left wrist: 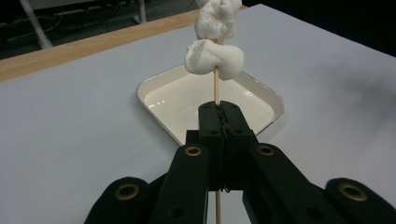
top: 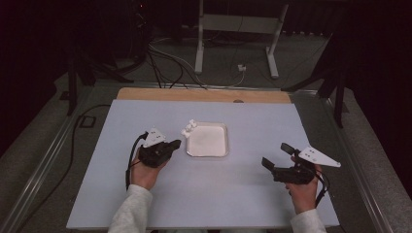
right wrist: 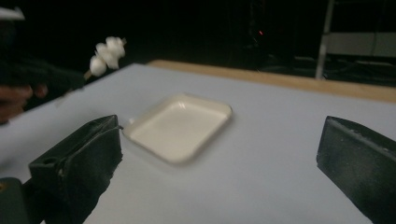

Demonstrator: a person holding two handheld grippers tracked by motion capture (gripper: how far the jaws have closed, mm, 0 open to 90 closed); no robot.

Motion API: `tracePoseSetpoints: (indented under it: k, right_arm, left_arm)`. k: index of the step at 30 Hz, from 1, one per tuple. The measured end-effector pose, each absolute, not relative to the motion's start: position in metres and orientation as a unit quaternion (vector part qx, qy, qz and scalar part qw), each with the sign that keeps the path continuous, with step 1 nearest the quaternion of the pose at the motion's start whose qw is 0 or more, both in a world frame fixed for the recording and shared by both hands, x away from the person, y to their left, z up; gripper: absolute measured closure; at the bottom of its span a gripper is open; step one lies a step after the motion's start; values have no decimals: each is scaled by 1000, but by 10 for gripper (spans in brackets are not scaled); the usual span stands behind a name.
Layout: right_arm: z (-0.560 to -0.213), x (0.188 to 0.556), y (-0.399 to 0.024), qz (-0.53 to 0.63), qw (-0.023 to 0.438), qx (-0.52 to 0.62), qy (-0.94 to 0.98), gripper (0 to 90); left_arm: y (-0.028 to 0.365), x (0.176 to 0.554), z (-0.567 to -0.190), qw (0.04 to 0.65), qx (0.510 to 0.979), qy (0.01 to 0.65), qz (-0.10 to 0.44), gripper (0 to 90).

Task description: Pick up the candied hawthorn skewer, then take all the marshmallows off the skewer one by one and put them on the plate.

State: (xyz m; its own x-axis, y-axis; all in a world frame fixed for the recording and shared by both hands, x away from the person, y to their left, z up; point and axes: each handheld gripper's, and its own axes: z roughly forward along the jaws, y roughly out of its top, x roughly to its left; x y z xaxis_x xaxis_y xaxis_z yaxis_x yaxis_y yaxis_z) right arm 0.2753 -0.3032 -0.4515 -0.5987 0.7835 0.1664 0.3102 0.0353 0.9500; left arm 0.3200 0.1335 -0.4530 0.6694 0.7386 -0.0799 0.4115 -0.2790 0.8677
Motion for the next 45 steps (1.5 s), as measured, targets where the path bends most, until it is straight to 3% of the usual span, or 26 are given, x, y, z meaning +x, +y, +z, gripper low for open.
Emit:
tracePoseSetpoints:
  k: [6,14,23,34,40,43,45]
  right_arm:
    - [-428,301,-286,608,153,378,681,3]
    - [-414,325,-256,611,138,360,691,3]
    - [-421,354,-203,594,92,349,718,3]
    - [-431,366,-174,592,44,357,721,4]
    - [-433,372,-163,594,16,354,722,91]
    - [-430,372,-158,602,4,349,718,191]
    - [-428,372,-155,606,-3,347,716,319]
  left_arm:
    - [131,316,-453,480,781,362,171,900]
    - [130,313,-452,495,778,349,169,900]
    - [133,312,-450,503,777,339,169,900]
    - [129,309,-450,509,779,326,166,900]
    - [126,308,-450,508,784,317,165,900]
    - [125,307,-449,511,784,312,163,900]
    - [124,306,-449,513,784,309,162,900]
